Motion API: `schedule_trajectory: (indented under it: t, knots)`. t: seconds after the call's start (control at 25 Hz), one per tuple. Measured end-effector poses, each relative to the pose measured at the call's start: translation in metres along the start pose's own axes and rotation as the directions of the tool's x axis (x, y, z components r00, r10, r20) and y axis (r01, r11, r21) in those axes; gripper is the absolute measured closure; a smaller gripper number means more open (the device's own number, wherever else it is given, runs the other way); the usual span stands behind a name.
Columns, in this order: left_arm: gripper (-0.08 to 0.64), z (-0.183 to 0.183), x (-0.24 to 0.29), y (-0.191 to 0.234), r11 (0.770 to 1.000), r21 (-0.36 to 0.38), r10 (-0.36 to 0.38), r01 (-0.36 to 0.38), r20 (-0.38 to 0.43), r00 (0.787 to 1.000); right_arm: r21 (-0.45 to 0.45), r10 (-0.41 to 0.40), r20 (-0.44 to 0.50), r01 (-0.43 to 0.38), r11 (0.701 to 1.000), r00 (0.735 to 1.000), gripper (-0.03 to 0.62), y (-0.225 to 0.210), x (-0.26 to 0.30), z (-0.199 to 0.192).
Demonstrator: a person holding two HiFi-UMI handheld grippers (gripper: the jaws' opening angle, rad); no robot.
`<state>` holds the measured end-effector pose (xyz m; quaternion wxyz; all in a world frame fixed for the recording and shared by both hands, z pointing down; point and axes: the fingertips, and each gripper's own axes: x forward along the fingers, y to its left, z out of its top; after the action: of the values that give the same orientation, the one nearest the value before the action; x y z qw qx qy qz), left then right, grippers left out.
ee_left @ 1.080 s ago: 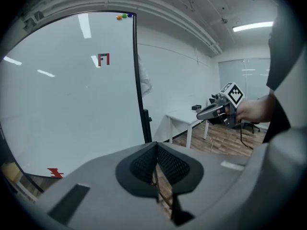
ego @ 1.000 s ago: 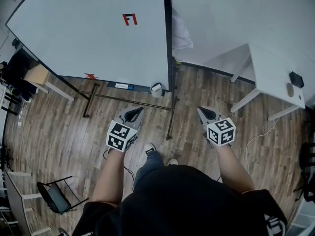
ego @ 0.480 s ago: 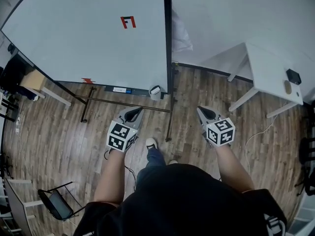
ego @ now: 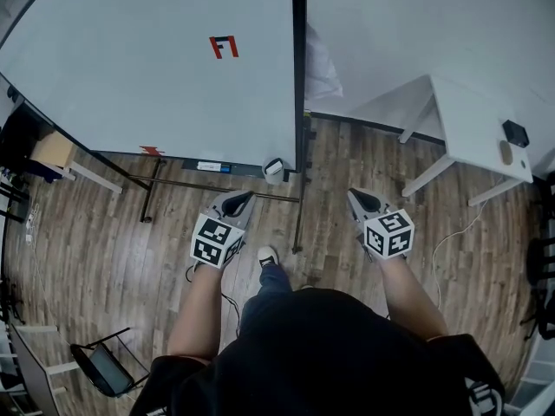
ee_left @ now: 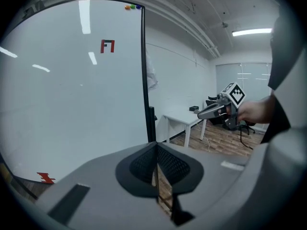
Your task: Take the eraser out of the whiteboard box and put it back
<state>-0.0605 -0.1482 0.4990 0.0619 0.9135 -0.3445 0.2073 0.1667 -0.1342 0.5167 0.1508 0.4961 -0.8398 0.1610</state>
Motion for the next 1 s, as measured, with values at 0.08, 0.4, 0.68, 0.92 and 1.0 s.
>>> schedule_trajectory:
  t: [0.08, 0.4, 0.68, 0.92, 1.0]
  knots:
    - [0.549, 0.0, 0.005, 0.004, 1.0, 0.0, -0.007, 0.007, -0.005, 1.0, 0.005, -0.002, -0.004, 0.002, 1.0, 1.0, 0.598, -0.002, 0.004, 0.0]
    - [0.549, -0.001, 0.025, 0.026, 1.0, -0.006, -0.014, 0.014, -0.021, 1.0, 0.023, -0.017, -0.01, 0.018, 1.0, 1.0, 0.598, -0.013, 0.02, 0.002]
    - [0.549, -0.016, 0.045, 0.042, 0.999, -0.023, -0.027, 0.026, -0.064, 0.998, 0.034, -0.022, -0.033, 0.023, 0.999, 0.999, 0.598, -0.018, 0.028, -0.004]
    - [0.549, -0.019, 0.061, 0.05, 0.999, -0.033, -0.046, 0.043, -0.076, 0.996, 0.041, -0.024, -0.047, 0.026, 0.999, 0.999, 0.598, -0.023, 0.038, -0.007]
    - [0.549, -0.02, 0.064, 0.053, 0.998, -0.031, -0.047, 0.045, -0.078, 0.996, 0.043, -0.026, -0.051, 0.028, 0.999, 0.998, 0.598, -0.025, 0.041, -0.008]
